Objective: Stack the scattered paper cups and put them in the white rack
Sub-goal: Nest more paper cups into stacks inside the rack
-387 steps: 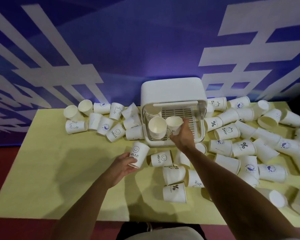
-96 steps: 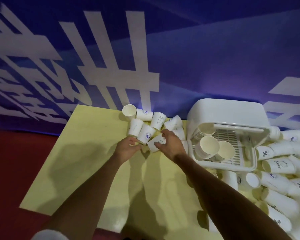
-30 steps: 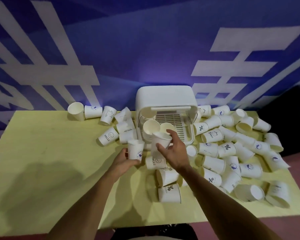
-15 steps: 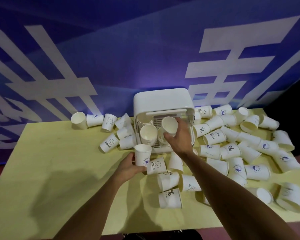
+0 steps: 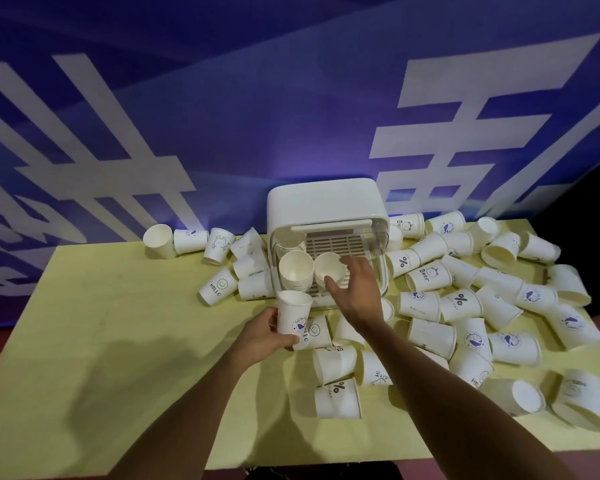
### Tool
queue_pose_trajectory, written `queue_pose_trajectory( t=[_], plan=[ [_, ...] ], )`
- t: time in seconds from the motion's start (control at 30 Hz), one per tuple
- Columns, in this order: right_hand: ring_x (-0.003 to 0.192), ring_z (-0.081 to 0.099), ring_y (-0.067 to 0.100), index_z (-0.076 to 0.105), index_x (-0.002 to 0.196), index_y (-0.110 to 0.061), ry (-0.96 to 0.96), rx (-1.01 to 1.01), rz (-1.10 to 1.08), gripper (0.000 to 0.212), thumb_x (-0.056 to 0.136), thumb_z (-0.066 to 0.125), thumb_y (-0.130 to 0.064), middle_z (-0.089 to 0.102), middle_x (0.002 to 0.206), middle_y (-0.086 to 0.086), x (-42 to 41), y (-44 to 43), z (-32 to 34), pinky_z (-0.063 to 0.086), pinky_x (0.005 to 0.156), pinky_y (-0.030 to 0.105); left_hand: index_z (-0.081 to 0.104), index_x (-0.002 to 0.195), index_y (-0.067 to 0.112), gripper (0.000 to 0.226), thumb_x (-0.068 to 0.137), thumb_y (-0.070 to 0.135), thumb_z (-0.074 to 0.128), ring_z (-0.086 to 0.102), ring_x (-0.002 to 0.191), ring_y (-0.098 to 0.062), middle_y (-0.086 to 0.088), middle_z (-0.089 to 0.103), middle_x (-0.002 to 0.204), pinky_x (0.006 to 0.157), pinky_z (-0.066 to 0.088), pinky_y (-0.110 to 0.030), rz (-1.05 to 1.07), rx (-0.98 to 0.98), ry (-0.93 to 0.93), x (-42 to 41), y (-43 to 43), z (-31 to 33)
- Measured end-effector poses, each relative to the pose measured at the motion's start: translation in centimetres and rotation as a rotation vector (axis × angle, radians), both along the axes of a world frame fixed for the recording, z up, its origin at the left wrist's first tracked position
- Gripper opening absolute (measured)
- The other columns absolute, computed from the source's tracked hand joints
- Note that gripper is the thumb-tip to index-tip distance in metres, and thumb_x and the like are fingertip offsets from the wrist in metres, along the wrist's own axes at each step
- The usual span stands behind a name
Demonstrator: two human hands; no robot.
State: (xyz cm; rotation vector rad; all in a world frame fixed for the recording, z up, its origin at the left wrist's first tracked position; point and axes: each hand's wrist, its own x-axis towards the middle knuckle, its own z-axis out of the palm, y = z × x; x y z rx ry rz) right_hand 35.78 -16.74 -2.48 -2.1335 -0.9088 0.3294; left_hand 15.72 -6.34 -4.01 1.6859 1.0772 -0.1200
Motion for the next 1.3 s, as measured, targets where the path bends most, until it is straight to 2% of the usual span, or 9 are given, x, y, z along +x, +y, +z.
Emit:
queue_pose_trajectory(
  t=[0.13,0.27,0.47,0.53,0.63,0.73,0.83,1.1,1.3],
  plan=[
    [0.088,0.063,0.003,0.066,0.104,-0.023,0.175,-0.038,0.064,0.05,0.079,0.064,-0.066,0.066,0.097,-0.011,-0.3,-1.2,0.1,0.054,0.074,0.027,0.057,0.12,0.03,0.063,0.064,0.035,0.087,0.067,0.098,-0.006,0.012,0.068,0.111,0.086,0.057,-0.032,-0.028,-0.017,-0.045,1.7,-0.4,0.1],
    [0.081,0.065,-0.002,0.062,0.109,-0.032,0.369,-0.108,0.112,0.063,0.066,0.069,-0.078,0.069,0.09,-0.016,-0.1,-2.4,0.4,0.055,0.077,0.024,0.059,0.121,0.037,0.07,0.057,0.045,0.087,0.067,0.095,0.0,0.017,0.071,0.108,0.086,0.057,-0.03,-0.066,-0.032,-0.092,3.5,-0.8,0.2],
    [0.083,0.064,-0.009,0.055,0.128,-0.031,0.423,-0.115,0.102,0.072,0.069,0.076,-0.066,0.067,0.096,-0.021,0.6,-2.4,1.3,0.045,0.067,0.009,0.06,0.12,0.041,0.069,0.057,0.046,0.087,0.069,0.092,0.002,0.019,0.072,0.102,0.089,0.057,-0.032,-0.101,-0.053,-0.144,4.8,-0.9,0.0],
    [0.089,0.065,-0.002,0.056,0.13,-0.029,0.412,-0.108,0.084,0.068,0.073,0.077,-0.06,0.067,0.105,-0.016,0.8,-2.3,1.4,0.049,0.075,0.015,0.059,0.121,0.04,0.072,0.056,0.046,0.088,0.069,0.092,0.001,0.018,0.072,0.099,0.09,0.057,-0.033,-0.098,-0.066,-0.144,4.9,-0.7,-0.1],
    [0.087,0.065,-0.001,0.059,0.122,-0.032,0.401,0.005,-0.031,0.056,0.075,0.071,-0.06,0.069,0.104,-0.011,1.1,-2.1,2.0,0.053,0.075,0.022,0.058,0.12,0.038,0.076,0.052,0.054,0.09,0.067,0.098,-0.001,0.013,0.07,0.104,0.093,0.054,-0.031,-0.105,-0.083,-0.117,4.5,-0.3,-0.4],
    [0.088,0.061,-0.013,0.057,0.116,-0.041,0.335,0.152,-0.151,0.045,0.077,0.069,-0.057,0.065,0.094,-0.028,1.5,-1.5,2.8,0.047,0.07,0.014,0.057,0.11,0.045,0.071,0.049,0.062,0.088,0.067,0.099,-0.003,0.013,0.066,0.108,0.086,0.054,-0.027,-0.102,-0.093,-0.074,3.7,0.0,-0.9],
    [0.093,0.06,-0.011,0.056,0.107,-0.054,0.251,0.21,-0.188,0.034,0.077,0.071,-0.049,0.063,0.101,-0.034,1.7,-0.4,3.3,0.049,0.072,0.017,0.057,0.107,0.044,0.066,0.049,0.061,0.085,0.067,0.099,-0.006,0.011,0.066,0.108,0.087,0.055,-0.031,-0.079,-0.076,-0.053,3.2,0.5,-1.2],
    [0.12,0.052,0.02,0.047,0.138,-0.017,0.155,-0.029,-0.05,0.069,0.08,0.074,-0.043,0.053,0.132,0.003,1.2,1.5,1.7,0.048,0.097,0.037,0.058,0.114,0.034,0.056,0.066,0.046,0.083,0.066,0.1,-0.008,0.01,0.065,0.108,0.091,0.053,-0.031,-0.065,-0.057,-0.022,2.2,1.8,-1.4],
    [0.133,0.043,0.027,0.04,0.146,-0.008,0.071,-0.079,-0.044,0.078,0.084,0.075,-0.037,0.044,0.145,0.011,0.2,1.7,1.5,0.041,0.108,0.041,0.057,0.102,0.042,0.04,0.072,0.043,0.083,0.065,0.097,-0.005,0.01,0.065,0.106,0.084,0.052,-0.025,-0.048,-0.028,0.007,1.3,2.7,-1.9]
  ],
)
